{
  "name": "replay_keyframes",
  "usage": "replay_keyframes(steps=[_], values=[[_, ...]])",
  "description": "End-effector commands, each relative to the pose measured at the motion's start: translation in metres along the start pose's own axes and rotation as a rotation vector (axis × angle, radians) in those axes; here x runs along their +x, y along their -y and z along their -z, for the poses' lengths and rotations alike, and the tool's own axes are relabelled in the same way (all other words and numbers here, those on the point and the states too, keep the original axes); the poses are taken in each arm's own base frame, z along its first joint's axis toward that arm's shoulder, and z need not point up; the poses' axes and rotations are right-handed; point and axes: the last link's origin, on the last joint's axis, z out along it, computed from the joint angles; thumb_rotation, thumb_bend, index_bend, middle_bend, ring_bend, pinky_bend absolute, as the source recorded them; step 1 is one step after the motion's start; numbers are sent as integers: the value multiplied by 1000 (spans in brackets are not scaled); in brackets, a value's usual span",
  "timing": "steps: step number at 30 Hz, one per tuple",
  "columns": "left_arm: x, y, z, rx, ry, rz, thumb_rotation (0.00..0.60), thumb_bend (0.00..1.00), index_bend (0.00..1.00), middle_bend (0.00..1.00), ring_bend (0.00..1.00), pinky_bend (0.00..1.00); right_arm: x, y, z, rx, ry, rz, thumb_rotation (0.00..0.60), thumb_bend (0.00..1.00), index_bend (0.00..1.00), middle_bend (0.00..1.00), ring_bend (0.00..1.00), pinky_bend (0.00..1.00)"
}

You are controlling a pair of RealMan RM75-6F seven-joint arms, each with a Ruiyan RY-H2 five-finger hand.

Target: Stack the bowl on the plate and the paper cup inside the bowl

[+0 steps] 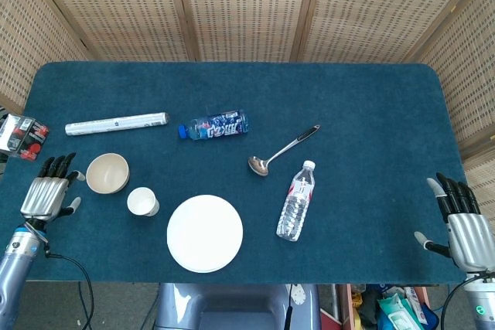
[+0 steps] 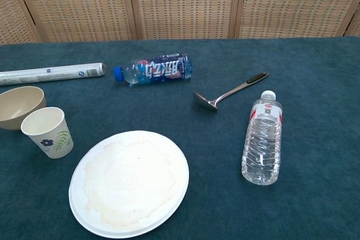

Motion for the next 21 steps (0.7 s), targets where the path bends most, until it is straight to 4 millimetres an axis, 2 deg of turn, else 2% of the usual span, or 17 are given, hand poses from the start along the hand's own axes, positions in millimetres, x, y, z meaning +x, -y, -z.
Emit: replay_keyframes(steps=[1, 13, 21], values=[[-1, -1, -3, -1, 6, -5, 600, 321, 368, 0, 0, 0, 0, 0, 0, 1, 0, 1, 600, 142, 9, 0, 0, 0], [-9, -18, -19, -15, 43, -24, 600, 327, 389, 0, 0, 0, 1, -1, 0, -4, -3, -5, 600, 142, 9, 0, 0, 0], [-14, -23, -28, -1, 56, -9, 600, 360, 423, 0, 0, 0, 2, -2, 0, -3, -7, -10, 600, 142, 9, 0, 0, 0]])
